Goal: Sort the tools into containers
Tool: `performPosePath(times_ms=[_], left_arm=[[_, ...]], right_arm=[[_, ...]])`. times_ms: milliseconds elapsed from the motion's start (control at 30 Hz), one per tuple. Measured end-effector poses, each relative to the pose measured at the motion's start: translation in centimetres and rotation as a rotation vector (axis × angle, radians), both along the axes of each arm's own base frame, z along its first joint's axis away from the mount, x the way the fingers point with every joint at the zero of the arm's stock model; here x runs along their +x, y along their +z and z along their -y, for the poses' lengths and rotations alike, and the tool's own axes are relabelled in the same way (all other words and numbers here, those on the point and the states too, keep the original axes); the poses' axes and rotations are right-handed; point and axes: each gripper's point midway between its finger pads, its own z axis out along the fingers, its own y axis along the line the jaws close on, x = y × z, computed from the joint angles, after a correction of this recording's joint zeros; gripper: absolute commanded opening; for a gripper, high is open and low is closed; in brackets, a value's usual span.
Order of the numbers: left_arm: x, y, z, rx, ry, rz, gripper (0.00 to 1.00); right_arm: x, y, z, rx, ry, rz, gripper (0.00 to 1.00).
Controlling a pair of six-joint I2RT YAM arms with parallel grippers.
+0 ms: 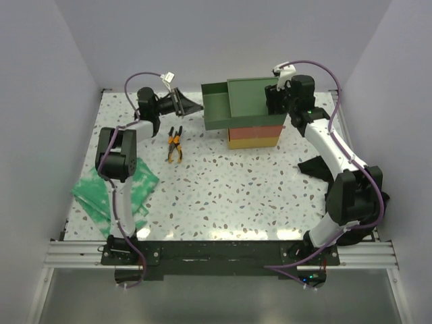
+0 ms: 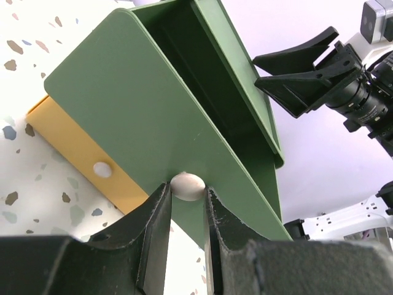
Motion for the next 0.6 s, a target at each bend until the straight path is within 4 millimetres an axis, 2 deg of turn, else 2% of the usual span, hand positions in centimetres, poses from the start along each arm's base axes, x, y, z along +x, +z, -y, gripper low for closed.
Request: performPosePath(times_ms=[100,200,233,300,333,500,600], left_arm=[[0.0,-0.1,-0.6,0.006,0.008,-0.009,0.03],[0.2,-0.2,-1.5,0.011,0.023,-0.015,0.12],[0.3,-0.3,-1.7,0.012,0.027,-0.015,0.24],[0.4,-0.4,-2.1,0.013,0.035,-0.022,0.34],[0.5,-0.5,-2.2,0.015,0.038,-0.028,0.43],[0.6,-2.0,-3.2,0.072,0.073,-0.094,0.49],[0.6,-3.1,-5.7,0.143,0.165,-0.168,0.53]], right_arm=[[0.0,0.0,0.0,-0.001,0.0,0.001,0.64],[0.0,0.0,0.0,-0.002,0.001,0.002,0.64],[0.0,0.0,0.0,-0.003,0.001,0.003,0.64],[0.0,0.0,0.0,-0.003,0.002,0.004,0.64],[0.0,0.0,0.0,-0.002,0.002,0.005,0.64],[0.0,0.0,0.0,-0.005,0.004,0.007,0.64],[0.0,0.0,0.0,-0.008,0.005,0.008,0.64]])
